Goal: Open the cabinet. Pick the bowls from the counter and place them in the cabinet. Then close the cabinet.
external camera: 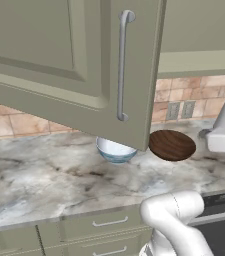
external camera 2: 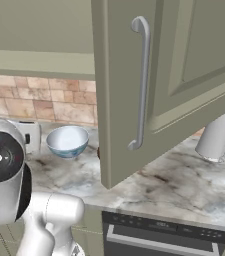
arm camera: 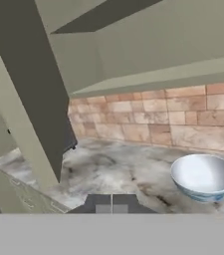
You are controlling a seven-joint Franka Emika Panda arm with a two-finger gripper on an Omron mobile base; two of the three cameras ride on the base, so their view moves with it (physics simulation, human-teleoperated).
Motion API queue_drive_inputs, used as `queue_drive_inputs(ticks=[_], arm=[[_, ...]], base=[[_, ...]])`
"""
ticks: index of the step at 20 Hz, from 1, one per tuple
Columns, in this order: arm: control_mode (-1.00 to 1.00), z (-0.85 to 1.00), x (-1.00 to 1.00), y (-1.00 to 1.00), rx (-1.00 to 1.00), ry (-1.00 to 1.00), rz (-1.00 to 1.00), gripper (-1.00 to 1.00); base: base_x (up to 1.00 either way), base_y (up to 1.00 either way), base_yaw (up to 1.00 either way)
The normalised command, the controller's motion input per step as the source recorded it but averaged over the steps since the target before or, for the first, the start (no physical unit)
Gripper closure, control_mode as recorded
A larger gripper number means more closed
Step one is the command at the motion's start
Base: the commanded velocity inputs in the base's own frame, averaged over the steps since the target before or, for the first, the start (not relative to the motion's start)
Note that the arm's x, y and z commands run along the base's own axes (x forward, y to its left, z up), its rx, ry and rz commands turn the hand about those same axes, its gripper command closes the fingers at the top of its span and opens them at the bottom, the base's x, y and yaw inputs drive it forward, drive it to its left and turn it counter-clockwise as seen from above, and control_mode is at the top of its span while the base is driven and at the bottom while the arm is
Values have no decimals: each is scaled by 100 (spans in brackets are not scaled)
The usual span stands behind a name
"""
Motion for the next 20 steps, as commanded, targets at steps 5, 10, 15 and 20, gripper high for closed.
queue_drive_inputs(ticks=[5,10,15,20], arm=[[-100,-10,65,-17,-24,33,-1,100],[-100,-2,45,-8,-1,26,-4,100],[-100,-20,22,0,10,20,-16,100],[-100,-65,2,0,7,9,-21,100]], base=[[0,0,0],[0,0,0],[0,0,0],[0,0,0]])
